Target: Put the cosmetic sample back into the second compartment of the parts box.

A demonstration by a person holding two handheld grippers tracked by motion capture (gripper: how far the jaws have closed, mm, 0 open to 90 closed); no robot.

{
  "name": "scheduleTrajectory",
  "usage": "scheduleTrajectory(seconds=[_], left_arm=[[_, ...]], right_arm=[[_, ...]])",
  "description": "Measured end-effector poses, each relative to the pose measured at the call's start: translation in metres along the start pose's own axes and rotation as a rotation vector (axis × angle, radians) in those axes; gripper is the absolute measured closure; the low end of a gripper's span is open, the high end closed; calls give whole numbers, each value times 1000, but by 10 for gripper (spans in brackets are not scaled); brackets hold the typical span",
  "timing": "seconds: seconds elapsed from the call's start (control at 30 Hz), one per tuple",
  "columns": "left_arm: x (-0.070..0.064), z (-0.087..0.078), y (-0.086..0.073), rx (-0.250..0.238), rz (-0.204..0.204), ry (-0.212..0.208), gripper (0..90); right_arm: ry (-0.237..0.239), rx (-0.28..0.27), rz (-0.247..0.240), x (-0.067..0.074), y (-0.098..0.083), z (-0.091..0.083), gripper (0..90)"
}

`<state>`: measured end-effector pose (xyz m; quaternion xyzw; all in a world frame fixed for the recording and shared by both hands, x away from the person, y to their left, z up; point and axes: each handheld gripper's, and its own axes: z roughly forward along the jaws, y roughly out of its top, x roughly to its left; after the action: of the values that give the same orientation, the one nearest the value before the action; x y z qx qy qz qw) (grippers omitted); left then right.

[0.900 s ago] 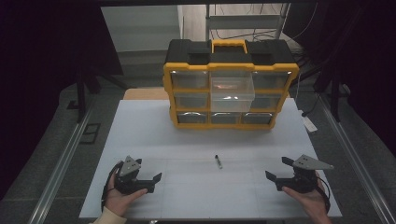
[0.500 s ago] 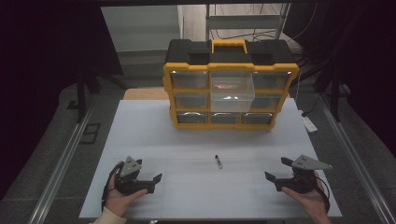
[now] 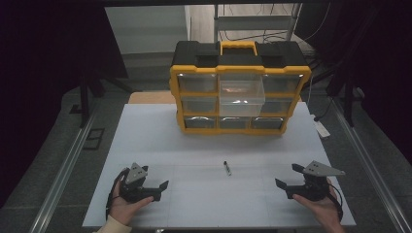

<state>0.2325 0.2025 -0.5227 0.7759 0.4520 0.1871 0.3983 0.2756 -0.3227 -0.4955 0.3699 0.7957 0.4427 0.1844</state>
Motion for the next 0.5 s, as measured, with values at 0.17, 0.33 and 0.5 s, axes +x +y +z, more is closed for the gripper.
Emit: scheduleTrajectory(seconds=[0.17,0.33,0.5], left_arm=[[0,0,0,1,1,0,64],[0,0,1,0,2,-1,65],[0,1,2,0,2,-1,65]], right_arm=[[7,2,5,0,1,1,124],[8,8,14,2,4,1,135],[13,1,16,5,9,1,142]])
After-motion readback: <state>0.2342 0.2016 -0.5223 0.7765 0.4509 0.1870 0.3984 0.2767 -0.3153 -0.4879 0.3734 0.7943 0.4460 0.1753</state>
